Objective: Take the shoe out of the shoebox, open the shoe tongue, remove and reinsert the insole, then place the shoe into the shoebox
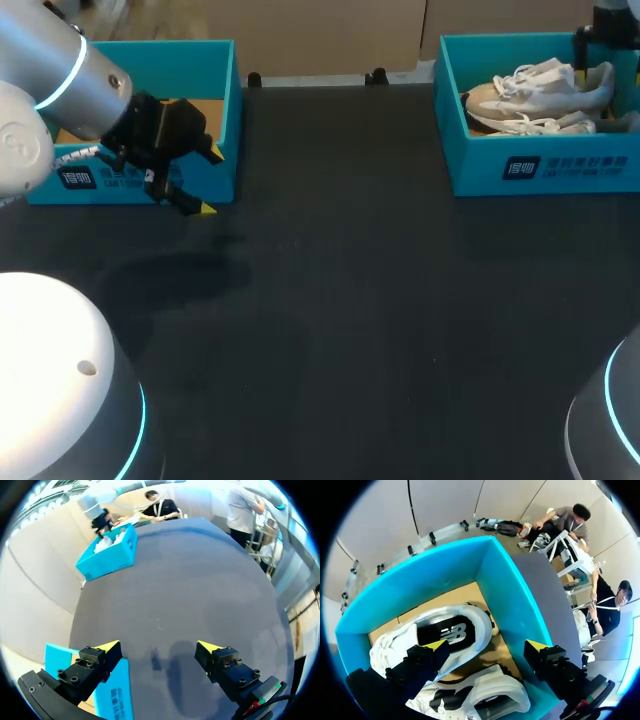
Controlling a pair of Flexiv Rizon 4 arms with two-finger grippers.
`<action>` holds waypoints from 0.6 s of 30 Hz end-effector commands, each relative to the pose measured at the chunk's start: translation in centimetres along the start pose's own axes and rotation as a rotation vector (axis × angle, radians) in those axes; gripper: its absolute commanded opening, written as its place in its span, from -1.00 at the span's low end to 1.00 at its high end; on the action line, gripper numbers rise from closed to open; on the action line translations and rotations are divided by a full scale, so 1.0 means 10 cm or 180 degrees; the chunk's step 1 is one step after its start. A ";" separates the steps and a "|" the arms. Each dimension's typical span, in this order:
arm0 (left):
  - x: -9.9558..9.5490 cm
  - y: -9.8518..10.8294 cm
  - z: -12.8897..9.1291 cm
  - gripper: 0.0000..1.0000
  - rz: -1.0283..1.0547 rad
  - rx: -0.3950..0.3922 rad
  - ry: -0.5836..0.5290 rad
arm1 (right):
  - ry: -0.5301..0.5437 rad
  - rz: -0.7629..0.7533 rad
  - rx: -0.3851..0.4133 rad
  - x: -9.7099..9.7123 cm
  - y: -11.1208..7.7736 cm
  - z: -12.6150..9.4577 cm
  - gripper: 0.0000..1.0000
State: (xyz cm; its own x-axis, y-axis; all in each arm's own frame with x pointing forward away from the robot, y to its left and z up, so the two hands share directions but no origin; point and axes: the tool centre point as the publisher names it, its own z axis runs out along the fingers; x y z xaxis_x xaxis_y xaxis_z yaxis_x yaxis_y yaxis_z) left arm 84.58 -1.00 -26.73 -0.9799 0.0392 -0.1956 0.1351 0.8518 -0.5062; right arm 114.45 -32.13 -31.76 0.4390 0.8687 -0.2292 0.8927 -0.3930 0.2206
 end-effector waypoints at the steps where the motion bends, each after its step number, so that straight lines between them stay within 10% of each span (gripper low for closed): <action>1: 0.01 -0.03 -0.08 1.00 -0.0337 -0.0152 -0.0057 | 0.0006 -0.0027 0.0020 -0.05 -0.05 -0.13 1.00; 18: -0.41 0.04 -0.39 1.00 -0.2413 -0.0623 -0.0519 | 0.0054 -0.0239 0.0100 -0.24 -0.59 -0.74 1.00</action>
State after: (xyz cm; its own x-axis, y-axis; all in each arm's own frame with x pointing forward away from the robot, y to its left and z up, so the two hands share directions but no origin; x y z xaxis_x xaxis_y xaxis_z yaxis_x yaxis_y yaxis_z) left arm 87.56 1.34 -23.31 -0.8696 -0.4926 -0.0338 -0.4201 0.7743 -0.4732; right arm 109.97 -30.00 -26.91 0.3692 0.8984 -0.2378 0.9281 -0.3434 0.1436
